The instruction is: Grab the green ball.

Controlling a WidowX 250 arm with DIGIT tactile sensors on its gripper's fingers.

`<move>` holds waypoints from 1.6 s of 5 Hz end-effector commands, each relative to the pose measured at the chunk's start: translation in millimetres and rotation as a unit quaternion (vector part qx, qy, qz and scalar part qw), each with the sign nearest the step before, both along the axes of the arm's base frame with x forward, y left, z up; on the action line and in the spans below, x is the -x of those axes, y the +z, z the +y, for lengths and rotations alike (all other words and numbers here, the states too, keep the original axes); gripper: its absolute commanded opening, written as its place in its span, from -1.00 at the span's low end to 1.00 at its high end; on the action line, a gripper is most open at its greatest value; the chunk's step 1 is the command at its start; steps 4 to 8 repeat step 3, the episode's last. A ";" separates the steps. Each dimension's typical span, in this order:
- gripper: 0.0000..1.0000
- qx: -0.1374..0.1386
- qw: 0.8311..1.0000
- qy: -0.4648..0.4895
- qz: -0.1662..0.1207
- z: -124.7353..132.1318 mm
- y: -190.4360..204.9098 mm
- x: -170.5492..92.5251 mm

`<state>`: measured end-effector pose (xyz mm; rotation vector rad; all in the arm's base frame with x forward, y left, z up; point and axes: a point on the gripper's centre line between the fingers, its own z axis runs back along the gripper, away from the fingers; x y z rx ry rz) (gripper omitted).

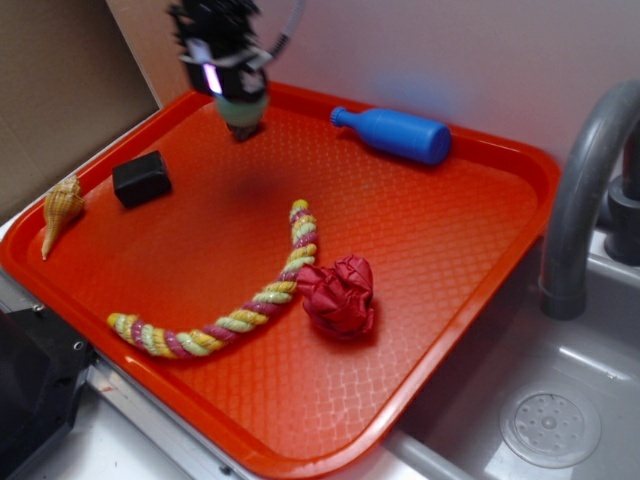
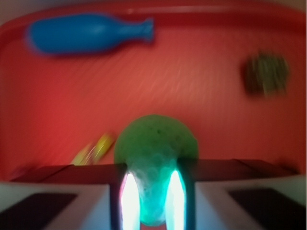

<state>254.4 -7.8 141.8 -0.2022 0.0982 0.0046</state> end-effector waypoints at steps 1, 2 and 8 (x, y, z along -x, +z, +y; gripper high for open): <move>-1.00 0.006 0.995 0.036 -0.090 19.3 104.7 58.6; -1.00 -0.011 0.993 0.037 -0.112 27.7 146.0 62.2; -1.00 -0.046 0.992 0.060 -0.105 26.6 128.3 55.5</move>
